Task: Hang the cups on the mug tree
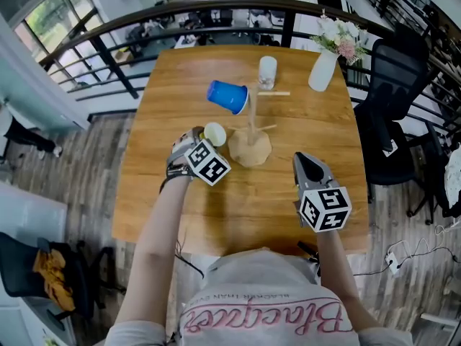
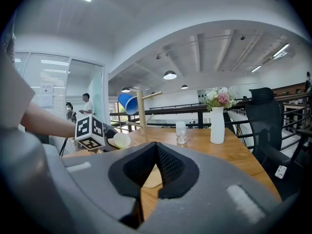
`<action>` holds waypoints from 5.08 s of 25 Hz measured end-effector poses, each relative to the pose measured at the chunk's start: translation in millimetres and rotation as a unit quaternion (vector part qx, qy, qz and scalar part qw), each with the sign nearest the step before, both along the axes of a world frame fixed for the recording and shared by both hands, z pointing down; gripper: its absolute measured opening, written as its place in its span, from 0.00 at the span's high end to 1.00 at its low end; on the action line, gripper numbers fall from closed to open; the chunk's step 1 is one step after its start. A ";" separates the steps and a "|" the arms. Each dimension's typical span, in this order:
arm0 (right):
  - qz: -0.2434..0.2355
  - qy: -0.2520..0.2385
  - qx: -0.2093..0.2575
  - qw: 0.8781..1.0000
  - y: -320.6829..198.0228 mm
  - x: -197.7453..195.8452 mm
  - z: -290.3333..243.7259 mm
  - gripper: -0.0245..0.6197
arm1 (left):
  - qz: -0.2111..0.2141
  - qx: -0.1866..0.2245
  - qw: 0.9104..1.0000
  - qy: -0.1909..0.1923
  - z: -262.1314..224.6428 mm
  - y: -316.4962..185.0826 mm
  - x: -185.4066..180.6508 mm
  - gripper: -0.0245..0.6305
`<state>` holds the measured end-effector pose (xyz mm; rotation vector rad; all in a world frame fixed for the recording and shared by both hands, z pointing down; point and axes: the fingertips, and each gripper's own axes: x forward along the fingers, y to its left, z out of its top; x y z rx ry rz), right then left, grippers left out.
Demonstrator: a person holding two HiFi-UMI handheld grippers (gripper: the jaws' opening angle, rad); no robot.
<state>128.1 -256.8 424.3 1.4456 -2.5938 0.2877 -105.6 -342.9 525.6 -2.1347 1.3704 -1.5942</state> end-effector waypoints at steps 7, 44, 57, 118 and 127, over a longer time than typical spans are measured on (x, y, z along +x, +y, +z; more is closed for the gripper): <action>0.018 -0.001 -0.009 1.000 -2.6 9.2 6.5 0.96 | 0.064 0.031 0.994 -0.086 -9.7 -14.7 15.8 0.52; 0.034 -0.004 -0.017 0.999 6.2 20.4 8.5 0.96 | 0.352 0.061 0.859 -0.367 -5.7 -16.5 77.5 0.49; 0.037 -0.007 -0.021 0.999 10.7 20.9 10.2 0.96 | 0.311 0.040 0.894 -0.319 -6.1 -13.8 67.8 0.14; 0.015 0.037 -0.059 0.997 53.3 -50.4 33.1 0.96 | -0.215 0.186 0.872 0.399 17.7 104.6 -114.6 0.40; 0.043 0.049 -0.102 0.993 69.1 -38.6 59.2 0.96 | -0.202 0.104 0.911 0.345 77.6 70.9 -115.7 0.40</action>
